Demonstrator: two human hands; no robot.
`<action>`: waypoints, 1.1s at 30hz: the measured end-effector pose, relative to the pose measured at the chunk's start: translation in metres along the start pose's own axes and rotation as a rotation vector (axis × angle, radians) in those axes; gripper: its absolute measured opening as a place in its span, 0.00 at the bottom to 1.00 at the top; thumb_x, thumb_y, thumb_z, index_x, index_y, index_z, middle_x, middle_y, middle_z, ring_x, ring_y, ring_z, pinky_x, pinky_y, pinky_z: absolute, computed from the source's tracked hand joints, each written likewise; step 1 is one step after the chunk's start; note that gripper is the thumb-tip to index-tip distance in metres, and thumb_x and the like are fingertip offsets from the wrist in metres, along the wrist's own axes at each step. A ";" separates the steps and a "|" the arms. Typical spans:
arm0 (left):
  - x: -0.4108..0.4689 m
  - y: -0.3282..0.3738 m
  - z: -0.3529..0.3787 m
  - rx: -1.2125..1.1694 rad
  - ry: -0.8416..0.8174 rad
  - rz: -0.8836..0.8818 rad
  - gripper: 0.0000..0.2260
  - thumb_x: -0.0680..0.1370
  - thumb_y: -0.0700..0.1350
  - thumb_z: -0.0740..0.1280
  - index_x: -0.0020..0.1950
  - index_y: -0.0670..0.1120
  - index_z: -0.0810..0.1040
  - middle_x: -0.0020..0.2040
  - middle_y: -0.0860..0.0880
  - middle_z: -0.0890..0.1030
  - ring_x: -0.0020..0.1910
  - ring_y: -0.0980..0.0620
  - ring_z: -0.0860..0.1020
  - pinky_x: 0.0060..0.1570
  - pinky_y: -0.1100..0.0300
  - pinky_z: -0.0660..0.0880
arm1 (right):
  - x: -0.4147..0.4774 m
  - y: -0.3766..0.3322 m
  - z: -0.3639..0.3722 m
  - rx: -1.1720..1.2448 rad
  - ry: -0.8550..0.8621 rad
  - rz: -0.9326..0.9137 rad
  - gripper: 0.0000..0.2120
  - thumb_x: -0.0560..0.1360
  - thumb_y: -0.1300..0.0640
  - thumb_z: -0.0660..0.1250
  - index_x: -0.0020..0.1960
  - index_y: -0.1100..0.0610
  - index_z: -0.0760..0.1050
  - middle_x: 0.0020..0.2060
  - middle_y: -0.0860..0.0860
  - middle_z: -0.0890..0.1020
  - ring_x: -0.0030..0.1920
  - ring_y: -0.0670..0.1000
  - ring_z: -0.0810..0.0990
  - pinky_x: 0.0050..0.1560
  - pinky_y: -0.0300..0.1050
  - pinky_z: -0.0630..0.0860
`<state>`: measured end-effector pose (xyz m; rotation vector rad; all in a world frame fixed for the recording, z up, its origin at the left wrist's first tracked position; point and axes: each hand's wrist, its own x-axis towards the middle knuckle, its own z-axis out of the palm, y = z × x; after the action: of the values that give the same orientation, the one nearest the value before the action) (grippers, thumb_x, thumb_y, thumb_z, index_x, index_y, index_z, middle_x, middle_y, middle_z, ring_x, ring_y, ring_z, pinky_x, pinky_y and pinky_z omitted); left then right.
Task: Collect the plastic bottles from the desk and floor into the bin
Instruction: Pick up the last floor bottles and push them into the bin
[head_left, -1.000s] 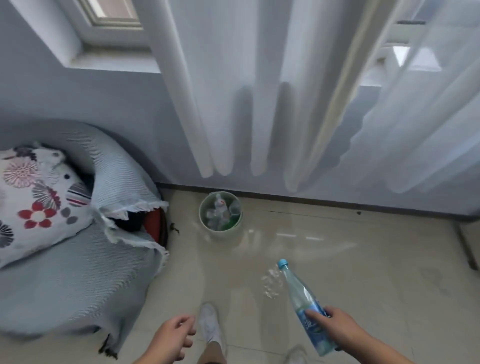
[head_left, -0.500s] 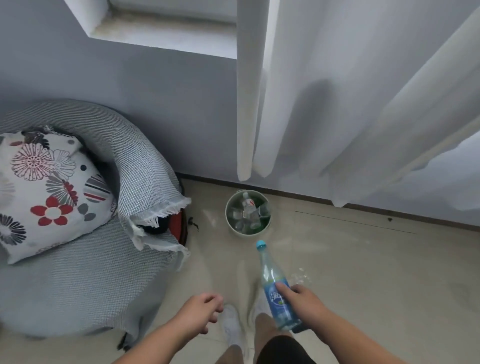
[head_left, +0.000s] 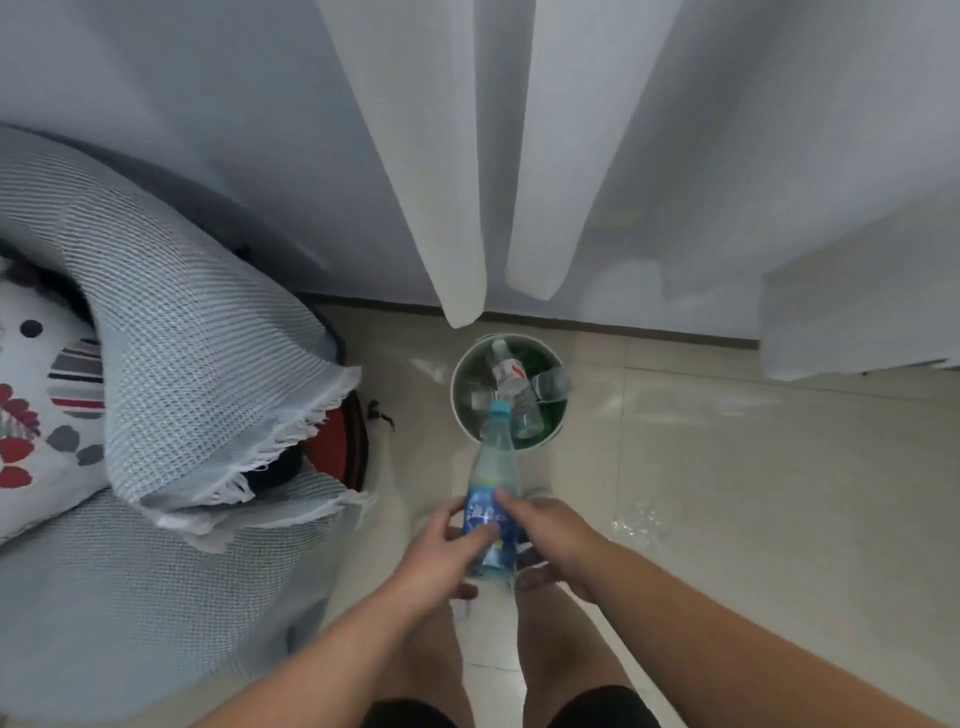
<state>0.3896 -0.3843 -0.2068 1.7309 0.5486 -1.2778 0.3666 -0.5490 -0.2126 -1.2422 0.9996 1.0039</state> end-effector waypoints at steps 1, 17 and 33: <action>0.019 0.001 -0.003 -0.020 0.047 -0.002 0.25 0.78 0.55 0.70 0.74 0.57 0.67 0.57 0.48 0.82 0.48 0.49 0.86 0.37 0.56 0.82 | 0.018 -0.007 0.000 0.009 0.000 -0.004 0.26 0.79 0.36 0.63 0.60 0.58 0.78 0.51 0.60 0.84 0.40 0.57 0.84 0.35 0.48 0.82; 0.276 0.041 -0.042 -0.148 0.186 -0.098 0.17 0.79 0.62 0.64 0.63 0.55 0.70 0.52 0.49 0.80 0.43 0.45 0.85 0.29 0.58 0.81 | 0.227 -0.027 -0.062 0.048 0.343 -0.039 0.12 0.79 0.53 0.67 0.57 0.61 0.79 0.40 0.56 0.83 0.36 0.57 0.79 0.34 0.48 0.78; 0.361 0.064 -0.036 0.081 0.266 -0.070 0.17 0.86 0.50 0.55 0.74 0.48 0.67 0.66 0.44 0.71 0.49 0.42 0.77 0.35 0.48 0.85 | 0.300 -0.028 -0.057 -0.628 0.479 -0.279 0.30 0.74 0.41 0.67 0.73 0.44 0.63 0.59 0.50 0.79 0.51 0.53 0.82 0.51 0.54 0.83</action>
<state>0.5914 -0.4398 -0.5105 1.9803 0.7242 -1.1367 0.4693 -0.5927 -0.4983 -2.1537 0.8488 0.8375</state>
